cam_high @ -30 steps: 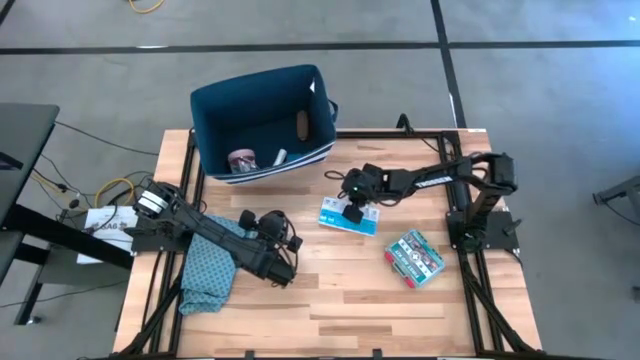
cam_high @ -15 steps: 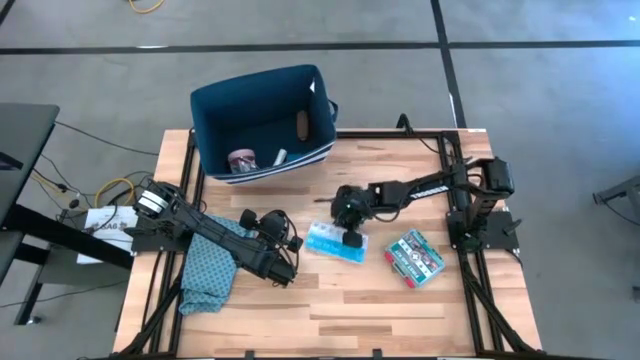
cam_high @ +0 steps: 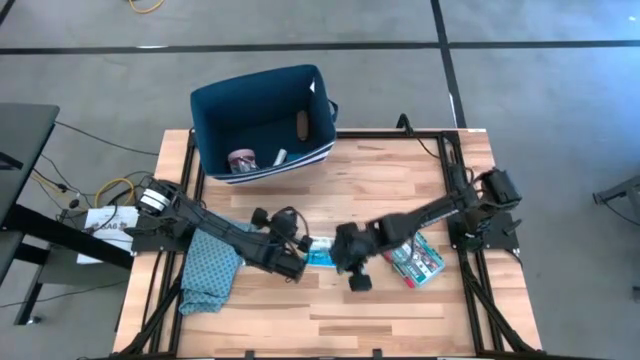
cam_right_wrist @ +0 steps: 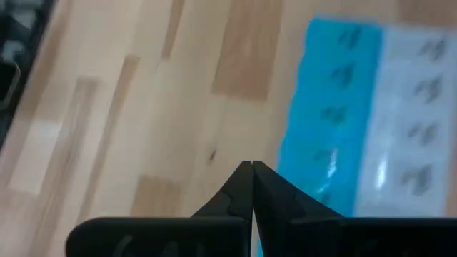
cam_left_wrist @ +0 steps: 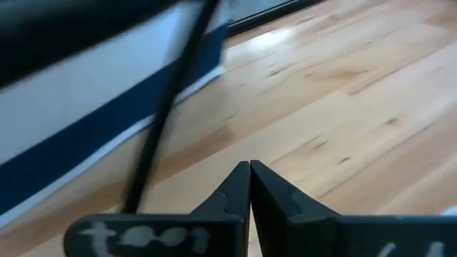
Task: Pick & place medical supplies in basket/bin
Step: Put the blue and white medicine organizer into the blue bin
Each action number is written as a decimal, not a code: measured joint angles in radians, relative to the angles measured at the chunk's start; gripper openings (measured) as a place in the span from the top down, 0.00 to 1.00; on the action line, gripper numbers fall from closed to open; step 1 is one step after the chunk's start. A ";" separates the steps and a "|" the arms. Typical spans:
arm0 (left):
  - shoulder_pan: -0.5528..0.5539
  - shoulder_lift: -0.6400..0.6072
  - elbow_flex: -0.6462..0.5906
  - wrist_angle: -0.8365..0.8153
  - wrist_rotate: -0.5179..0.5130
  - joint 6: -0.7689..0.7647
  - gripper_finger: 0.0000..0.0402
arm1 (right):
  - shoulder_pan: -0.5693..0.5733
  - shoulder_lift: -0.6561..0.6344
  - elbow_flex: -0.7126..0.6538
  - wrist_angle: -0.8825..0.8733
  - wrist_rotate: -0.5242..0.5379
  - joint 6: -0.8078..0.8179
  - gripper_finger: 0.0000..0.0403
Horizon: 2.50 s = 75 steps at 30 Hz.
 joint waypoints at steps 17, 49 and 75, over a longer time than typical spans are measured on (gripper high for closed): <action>0.236 0.047 -0.004 0.387 0.403 0.476 1.00 | 0.149 0.027 -0.077 -0.115 0.257 0.358 1.00; 0.074 0.046 -0.005 0.597 0.622 0.560 1.00 | -0.114 0.017 -0.139 -0.123 0.238 0.198 1.00; 0.121 0.158 0.002 0.655 0.591 0.589 1.00 | -0.079 0.006 -0.136 -0.210 0.224 0.257 1.00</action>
